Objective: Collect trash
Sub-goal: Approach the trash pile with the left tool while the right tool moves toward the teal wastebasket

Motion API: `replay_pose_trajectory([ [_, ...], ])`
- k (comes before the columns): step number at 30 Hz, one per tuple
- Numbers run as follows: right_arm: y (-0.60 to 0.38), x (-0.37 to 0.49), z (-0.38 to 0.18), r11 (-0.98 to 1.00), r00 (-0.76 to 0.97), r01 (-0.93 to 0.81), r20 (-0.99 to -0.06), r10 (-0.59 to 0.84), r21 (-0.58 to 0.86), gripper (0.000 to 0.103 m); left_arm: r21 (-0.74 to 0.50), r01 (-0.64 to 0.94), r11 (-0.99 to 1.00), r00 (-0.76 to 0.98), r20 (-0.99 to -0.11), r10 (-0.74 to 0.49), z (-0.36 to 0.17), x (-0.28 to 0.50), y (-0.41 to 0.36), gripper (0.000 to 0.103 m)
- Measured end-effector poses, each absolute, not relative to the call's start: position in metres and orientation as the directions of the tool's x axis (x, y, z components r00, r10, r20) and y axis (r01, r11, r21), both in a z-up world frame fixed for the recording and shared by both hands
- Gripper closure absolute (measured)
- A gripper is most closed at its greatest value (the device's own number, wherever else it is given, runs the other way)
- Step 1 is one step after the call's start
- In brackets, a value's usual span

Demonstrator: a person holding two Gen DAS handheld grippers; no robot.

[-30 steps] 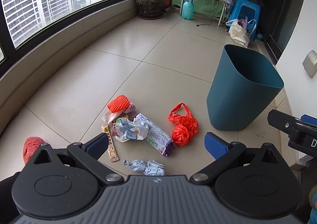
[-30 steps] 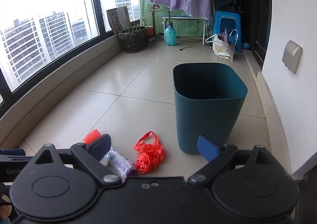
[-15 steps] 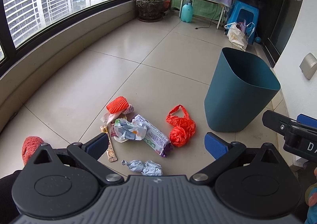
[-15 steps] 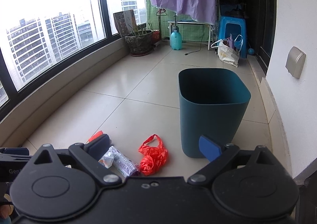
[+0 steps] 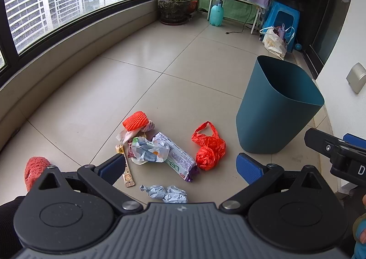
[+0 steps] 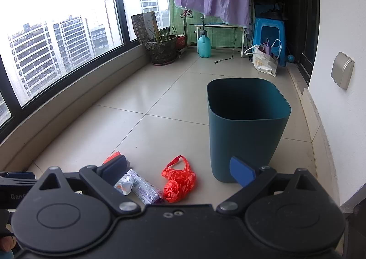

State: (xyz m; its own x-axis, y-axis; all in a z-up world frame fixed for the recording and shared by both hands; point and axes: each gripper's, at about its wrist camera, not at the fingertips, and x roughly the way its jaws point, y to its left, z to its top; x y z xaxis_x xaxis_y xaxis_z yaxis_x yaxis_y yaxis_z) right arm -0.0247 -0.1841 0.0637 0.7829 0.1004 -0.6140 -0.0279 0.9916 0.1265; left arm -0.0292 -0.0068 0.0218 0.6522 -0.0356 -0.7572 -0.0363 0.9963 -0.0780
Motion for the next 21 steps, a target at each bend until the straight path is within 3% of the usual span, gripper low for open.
replay_pose_trajectory([
  [21, -0.1811, -0.0252, 0.0632, 0.993, 0.782, -0.042, -0.615, 0.104, 0.115, 0.007, -0.104, -0.028, 0.994, 0.678, -0.733, -0.058, 0.0280, -0.0306, -0.0039, 0.000],
])
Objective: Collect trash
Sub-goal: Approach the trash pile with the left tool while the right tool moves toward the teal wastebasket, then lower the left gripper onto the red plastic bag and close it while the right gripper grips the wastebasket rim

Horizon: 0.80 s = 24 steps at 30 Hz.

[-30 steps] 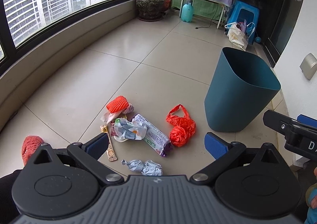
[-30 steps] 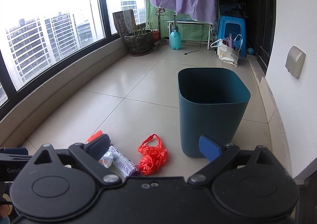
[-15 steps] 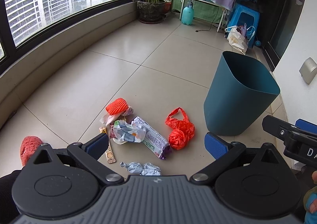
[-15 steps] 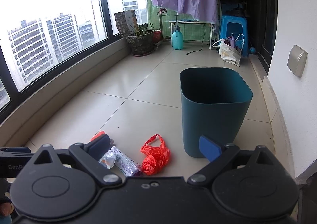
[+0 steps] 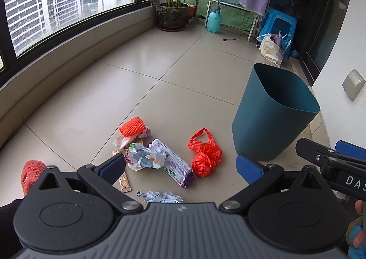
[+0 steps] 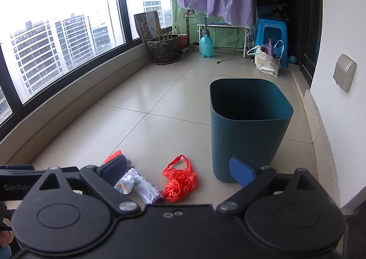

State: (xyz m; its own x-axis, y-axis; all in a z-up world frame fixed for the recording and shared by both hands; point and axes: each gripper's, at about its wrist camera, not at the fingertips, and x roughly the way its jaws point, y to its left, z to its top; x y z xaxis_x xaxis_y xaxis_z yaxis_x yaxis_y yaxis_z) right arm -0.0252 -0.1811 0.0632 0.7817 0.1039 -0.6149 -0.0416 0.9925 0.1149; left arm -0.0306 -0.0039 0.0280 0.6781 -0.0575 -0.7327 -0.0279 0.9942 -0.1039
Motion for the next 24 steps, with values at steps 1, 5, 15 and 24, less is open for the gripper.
replay_pose_trajectory([
  [1, -0.181, -0.025, 0.063, 0.992, 0.781, -0.042, -0.615, 0.105, 0.116, 0.007, -0.104, -0.027, 0.994, 0.678, -0.733, -0.059, 0.028, -0.030, -0.004, 0.000],
  [5, -0.179, -0.025, 0.063, 0.992, 0.778, -0.048, -0.618, 0.110, 0.117, 0.007, -0.103, -0.020, 0.994, 0.675, -0.735, -0.063, 0.028, -0.029, -0.003, 0.000],
  [15, -0.177, 0.000, 0.069, 0.994, 0.769, -0.048, -0.631, 0.099, 0.097, 0.007, -0.142, -0.030, 0.989, 0.657, -0.749, -0.088, 0.021, -0.004, 0.012, 0.000],
  [24, -0.176, 0.061, 0.066, 0.993, 0.735, -0.108, -0.669, 0.110, 0.044, 0.008, -0.188, -0.063, 0.980, 0.650, -0.753, -0.103, 0.026, 0.056, 0.037, 0.000],
])
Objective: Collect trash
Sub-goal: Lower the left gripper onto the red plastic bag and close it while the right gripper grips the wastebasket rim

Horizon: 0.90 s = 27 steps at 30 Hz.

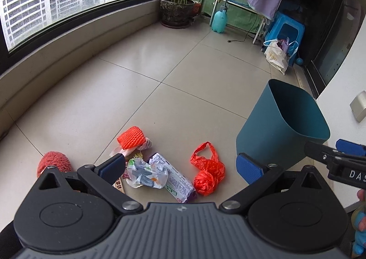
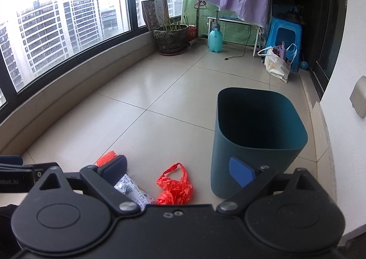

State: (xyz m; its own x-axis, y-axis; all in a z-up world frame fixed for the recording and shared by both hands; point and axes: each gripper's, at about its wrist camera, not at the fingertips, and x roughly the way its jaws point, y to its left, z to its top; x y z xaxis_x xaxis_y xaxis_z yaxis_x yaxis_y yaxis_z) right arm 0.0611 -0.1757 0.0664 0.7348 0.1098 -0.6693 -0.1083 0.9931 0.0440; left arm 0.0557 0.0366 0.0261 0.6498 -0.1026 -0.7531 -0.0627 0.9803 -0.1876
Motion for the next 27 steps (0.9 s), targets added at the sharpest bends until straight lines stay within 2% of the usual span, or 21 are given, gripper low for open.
replay_pose_trajectory([
  [5, -0.188, 0.081, 0.060, 0.994, 0.728, -0.106, -0.677, 0.105, 0.041, 0.010, -0.160, -0.072, 0.985, 0.637, -0.767, -0.078, 0.009, 0.085, 0.025, 0.000],
  [12, -0.242, 0.128, 0.059, 1.000, 0.733, -0.001, -0.680, 0.021, 0.029, 0.010, -0.103, -0.024, 0.994, 0.589, -0.805, -0.069, -0.030, 0.123, -0.007, 0.000],
  [19, -0.293, 0.179, 0.039, 0.998, 0.697, 0.066, -0.716, -0.029, 0.024, 0.012, -0.021, -0.030, 0.999, 0.552, -0.834, -0.001, -0.066, 0.160, -0.023, 0.000],
  [23, -0.315, 0.201, 0.030, 0.996, 0.678, 0.084, -0.731, -0.072, -0.021, 0.012, -0.004, -0.006, 1.000, 0.529, -0.849, 0.000, -0.086, 0.180, -0.029, 0.000],
  [24, -0.322, 0.209, 0.027, 0.996, 0.668, 0.087, -0.739, -0.084, -0.035, 0.013, -0.011, 0.002, 1.000, 0.515, -0.857, -0.010, -0.093, 0.185, -0.030, 0.000],
  [27, -0.343, 0.225, 0.019, 0.989, 0.642, 0.121, -0.754, -0.142, -0.083, 0.024, -0.038, 0.050, 0.998, 0.442, -0.896, -0.056, -0.123, 0.201, -0.040, 0.000],
])
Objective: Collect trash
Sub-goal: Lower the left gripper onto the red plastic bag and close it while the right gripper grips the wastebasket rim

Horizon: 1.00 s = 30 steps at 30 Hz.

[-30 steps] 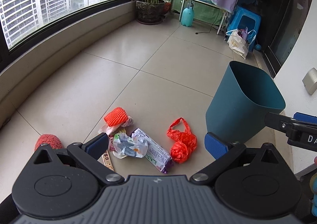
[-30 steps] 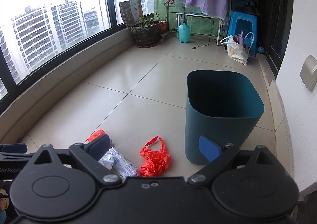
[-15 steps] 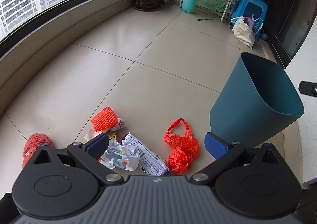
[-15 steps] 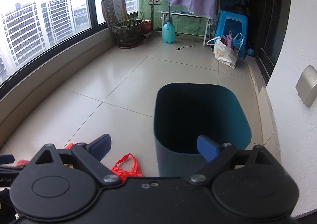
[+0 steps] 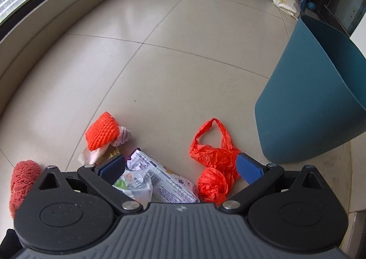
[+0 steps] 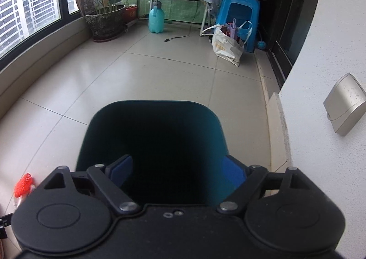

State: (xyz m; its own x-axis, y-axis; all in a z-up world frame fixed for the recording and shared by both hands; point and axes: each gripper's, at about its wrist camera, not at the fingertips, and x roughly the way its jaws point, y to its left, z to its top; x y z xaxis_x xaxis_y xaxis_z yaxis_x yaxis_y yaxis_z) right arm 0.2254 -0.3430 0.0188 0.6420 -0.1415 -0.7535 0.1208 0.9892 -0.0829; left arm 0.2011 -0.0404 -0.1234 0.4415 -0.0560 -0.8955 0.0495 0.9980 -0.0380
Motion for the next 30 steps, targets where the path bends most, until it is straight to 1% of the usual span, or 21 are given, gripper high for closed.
replay_pose_trajectory([
  [2, -0.358, 0.233, 0.010, 0.985, 0.618, 0.143, -0.769, -0.165, -0.096, 0.025, -0.026, 0.093, 0.995, 0.414, -0.908, -0.063, -0.141, 0.207, -0.052, 0.000],
  [4, -0.373, 0.238, 0.001, 0.984, 0.594, 0.159, -0.789, -0.157, -0.076, 0.026, -0.012, 0.140, 0.990, 0.390, -0.918, -0.066, -0.159, 0.211, -0.067, 0.000],
  [9, -0.399, 0.247, -0.029, 0.978, 0.511, 0.200, -0.847, -0.147, -0.049, 0.036, 0.012, 0.218, 0.976, 0.345, -0.936, -0.065, -0.191, 0.217, -0.092, 0.000],
  [11, -0.403, 0.251, -0.039, 0.977, 0.480, 0.208, -0.867, -0.136, -0.038, 0.049, 0.013, 0.242, 0.970, 0.337, -0.939, -0.071, -0.202, 0.219, -0.098, 0.000],
  [12, -0.405, 0.253, -0.043, 0.976, 0.462, 0.217, -0.878, -0.129, -0.030, 0.052, 0.017, 0.248, 0.969, 0.337, -0.939, -0.070, -0.206, 0.220, -0.099, 0.000],
  [14, -0.409, 0.254, -0.048, 0.974, 0.432, 0.228, -0.896, -0.103, -0.003, 0.067, 0.024, 0.256, 0.966, 0.328, -0.943, -0.063, -0.215, 0.223, -0.100, 0.000],
  [15, -0.409, 0.254, -0.051, 0.973, 0.420, 0.229, -0.903, -0.091, 0.008, 0.070, 0.026, 0.258, 0.966, 0.323, -0.945, -0.061, -0.219, 0.224, -0.099, 0.000],
  [16, -0.409, 0.253, -0.052, 0.974, 0.413, 0.226, -0.907, -0.079, 0.018, 0.078, 0.028, 0.260, 0.965, 0.318, -0.946, -0.058, -0.223, 0.225, -0.099, 0.000],
  [17, -0.408, 0.251, -0.054, 0.976, 0.405, 0.218, -0.912, -0.067, 0.025, 0.082, 0.033, 0.262, 0.965, 0.314, -0.948, -0.052, -0.228, 0.227, -0.099, 0.000],
  [18, -0.407, 0.250, -0.055, 0.977, 0.395, 0.211, -0.915, -0.077, 0.009, 0.084, 0.044, 0.264, 0.964, 0.314, -0.949, -0.043, -0.233, 0.228, -0.099, 0.000],
  [20, -0.402, 0.249, -0.054, 0.979, 0.393, 0.200, -0.912, -0.116, -0.038, 0.097, 0.062, 0.277, 0.959, 0.308, -0.951, -0.027, -0.244, 0.231, -0.100, 0.000],
  [22, -0.402, 0.242, -0.053, 0.982, 0.395, 0.185, -0.913, -0.105, -0.033, 0.099, 0.057, 0.283, 0.957, 0.291, -0.956, -0.029, -0.254, 0.233, -0.101, 0.000],
  [24, -0.398, 0.233, -0.050, 0.989, 0.395, 0.141, -0.913, -0.103, -0.050, 0.098, 0.049, 0.280, 0.959, 0.269, -0.963, -0.030, -0.265, 0.236, -0.102, 0.000],
  [26, -0.393, 0.229, -0.050, 0.991, 0.394, 0.102, -0.911, -0.119, -0.085, 0.097, 0.050, 0.276, 0.960, 0.255, -0.967, -0.023, -0.277, 0.239, -0.105, 0.004],
  [28, -0.392, 0.224, -0.048, 0.993, 0.387, 0.092, -0.916, -0.107, -0.077, 0.096, 0.039, 0.273, 0.961, 0.228, -0.973, -0.025, -0.288, 0.242, -0.106, 0.018],
  [30, -0.391, 0.217, -0.047, 0.994, 0.384, 0.081, -0.919, -0.093, -0.067, 0.096, 0.027, 0.272, 0.962, 0.204, -0.979, -0.030, -0.298, 0.243, -0.107, 0.023],
])
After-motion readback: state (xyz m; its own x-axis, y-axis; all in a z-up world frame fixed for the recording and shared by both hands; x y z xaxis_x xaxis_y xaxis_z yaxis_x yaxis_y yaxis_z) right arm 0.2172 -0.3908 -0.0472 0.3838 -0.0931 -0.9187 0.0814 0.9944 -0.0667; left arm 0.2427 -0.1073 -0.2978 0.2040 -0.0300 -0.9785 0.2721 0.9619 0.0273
